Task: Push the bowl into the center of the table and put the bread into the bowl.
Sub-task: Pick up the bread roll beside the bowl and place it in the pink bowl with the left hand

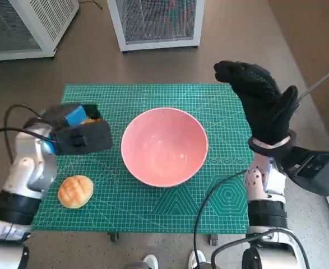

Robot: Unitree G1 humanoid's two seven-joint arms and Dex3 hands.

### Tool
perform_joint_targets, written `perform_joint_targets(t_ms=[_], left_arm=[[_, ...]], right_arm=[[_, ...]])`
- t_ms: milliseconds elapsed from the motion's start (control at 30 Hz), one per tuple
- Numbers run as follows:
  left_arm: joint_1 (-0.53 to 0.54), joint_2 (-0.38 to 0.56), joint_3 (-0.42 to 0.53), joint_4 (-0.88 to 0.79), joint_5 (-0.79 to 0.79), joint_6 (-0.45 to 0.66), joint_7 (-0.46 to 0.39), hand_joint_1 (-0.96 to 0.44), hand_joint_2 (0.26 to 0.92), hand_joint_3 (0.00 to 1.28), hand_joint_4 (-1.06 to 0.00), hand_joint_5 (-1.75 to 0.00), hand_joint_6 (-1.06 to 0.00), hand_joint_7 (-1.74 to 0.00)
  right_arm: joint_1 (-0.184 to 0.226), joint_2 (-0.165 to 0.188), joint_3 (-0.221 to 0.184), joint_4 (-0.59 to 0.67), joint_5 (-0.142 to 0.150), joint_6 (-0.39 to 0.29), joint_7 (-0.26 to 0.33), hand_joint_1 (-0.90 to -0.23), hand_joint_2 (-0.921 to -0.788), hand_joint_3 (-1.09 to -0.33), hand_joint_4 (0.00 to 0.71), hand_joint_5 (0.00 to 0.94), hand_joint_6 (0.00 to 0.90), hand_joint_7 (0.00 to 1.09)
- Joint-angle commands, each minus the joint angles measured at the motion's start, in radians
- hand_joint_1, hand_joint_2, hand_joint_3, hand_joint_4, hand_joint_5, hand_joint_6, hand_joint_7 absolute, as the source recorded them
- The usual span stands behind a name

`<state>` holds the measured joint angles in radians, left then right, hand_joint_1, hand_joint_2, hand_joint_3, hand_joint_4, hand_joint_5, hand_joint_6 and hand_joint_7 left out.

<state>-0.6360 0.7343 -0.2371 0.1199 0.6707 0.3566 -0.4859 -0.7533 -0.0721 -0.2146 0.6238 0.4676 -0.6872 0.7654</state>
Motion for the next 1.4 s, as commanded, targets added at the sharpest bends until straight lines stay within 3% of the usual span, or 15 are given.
perform_joint_targets(t_ms=[33,333,733,1400], left_arm=[[0.046,0.009,0.062,-0.172,-0.009,0.011,0.005,0.0,0.919,0.06,-0.7,-1.15,-0.63,-1.17],[0.092,-0.022,0.111,-0.409,-0.001,-0.011,0.033,0.0,0.903,0.04,-0.77,-1.09,-0.68,-1.09],[0.06,-0.113,0.045,-0.512,0.008,-0.078,0.033,0.0,0.89,0.03,-0.84,-1.0,-0.7,-1.09],[-0.076,-0.262,-0.119,-0.232,0.016,-0.241,0.033,0.0,0.909,0.02,-0.8,-1.09,-0.68,-1.07]], right_arm=[[0.028,0.001,0.001,0.007,0.003,0.012,0.009,-0.591,-0.921,-0.627,0.231,0.0,0.36,0.0],[0.033,-0.002,-0.001,0.005,0.007,0.014,0.015,-0.589,-0.921,-0.629,0.232,0.001,0.361,0.0],[0.034,-0.009,-0.007,0.003,0.013,0.017,0.028,-0.586,-0.921,-0.632,0.233,0.001,0.361,0.0],[0.045,-0.011,-0.018,-0.008,0.019,0.022,0.039,-0.589,-0.921,-0.635,0.224,0.0,0.36,0.0]])
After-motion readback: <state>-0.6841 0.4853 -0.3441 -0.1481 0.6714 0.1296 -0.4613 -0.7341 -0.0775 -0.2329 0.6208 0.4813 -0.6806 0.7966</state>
